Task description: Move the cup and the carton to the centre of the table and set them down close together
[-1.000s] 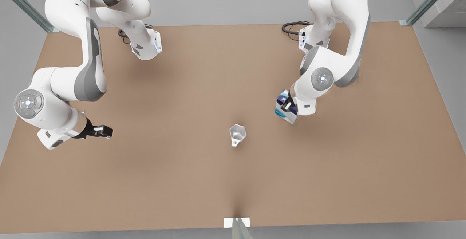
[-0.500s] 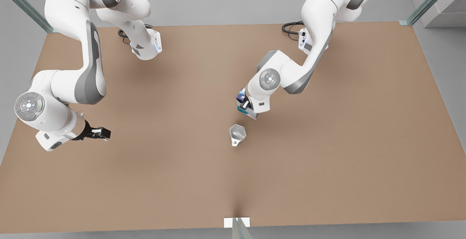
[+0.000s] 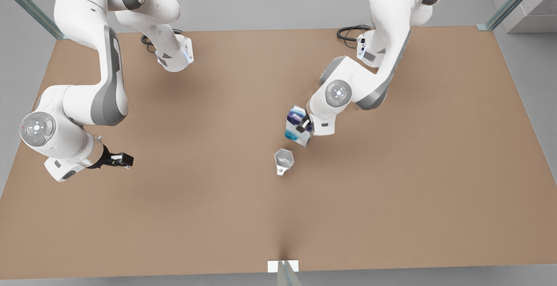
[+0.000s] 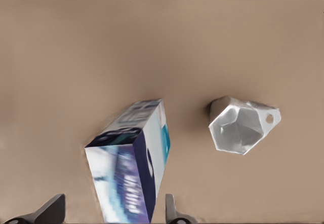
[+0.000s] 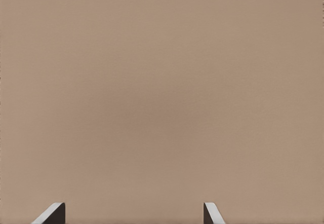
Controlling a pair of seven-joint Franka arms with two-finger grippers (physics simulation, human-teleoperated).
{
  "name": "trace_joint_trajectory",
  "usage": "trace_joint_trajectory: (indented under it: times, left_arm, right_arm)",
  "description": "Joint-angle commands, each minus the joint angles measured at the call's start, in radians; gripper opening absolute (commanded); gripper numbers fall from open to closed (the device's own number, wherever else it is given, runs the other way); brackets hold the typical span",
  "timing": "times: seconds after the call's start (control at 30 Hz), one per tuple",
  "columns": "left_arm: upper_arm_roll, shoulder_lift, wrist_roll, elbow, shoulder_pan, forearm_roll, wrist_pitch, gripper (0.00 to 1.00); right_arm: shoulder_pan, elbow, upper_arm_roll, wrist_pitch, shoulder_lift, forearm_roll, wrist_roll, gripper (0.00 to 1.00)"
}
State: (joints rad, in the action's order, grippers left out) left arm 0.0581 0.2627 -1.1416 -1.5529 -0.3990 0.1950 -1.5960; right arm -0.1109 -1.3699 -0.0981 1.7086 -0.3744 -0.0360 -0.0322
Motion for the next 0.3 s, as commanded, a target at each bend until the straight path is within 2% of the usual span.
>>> trace_joint_trajectory:
  times: [0.0, 0.03, 0.07, 0.1, 0.13, 0.27]
  left_arm:
    - [-0.05, -0.029, 0.143, 0.031, 0.029, -0.009, 0.066, 1.0]
    - [-0.107, -0.063, 0.388, 0.097, 0.124, -0.02, 0.165, 1.0]
    - [-0.126, -0.089, 0.69, 0.106, 0.186, -0.169, 0.189, 1.0]
    - [-0.126, -0.102, 0.902, 0.109, 0.276, -0.193, 0.191, 1.0]
    - [-0.126, -0.111, 0.996, 0.123, 0.316, -0.213, 0.192, 1.0]
    - [-0.124, -0.106, 0.994, 0.129, 0.315, -0.236, 0.203, 1.0]
  right_arm:
    - [0.0, 0.0, 0.0, 0.0, 0.0, 0.001, 0.0, 1.0]
    - [-0.001, 0.0, 0.0, 0.0, 0.0, 0.001, 0.0, 1.0]
    - [-0.001, 0.0, 0.0, 0.0, 0.0, 0.001, 0.0, 1.0]
    - [-0.001, 0.0, 0.0, 0.0, 0.0, 0.001, 0.0, 1.0]
    - [-0.001, 0.0, 0.0, 0.0, 0.0, 0.001, 0.0, 1.0]
    - [-0.001, 0.0, 0.0, 0.0, 0.0, 0.001, 0.0, 1.0]
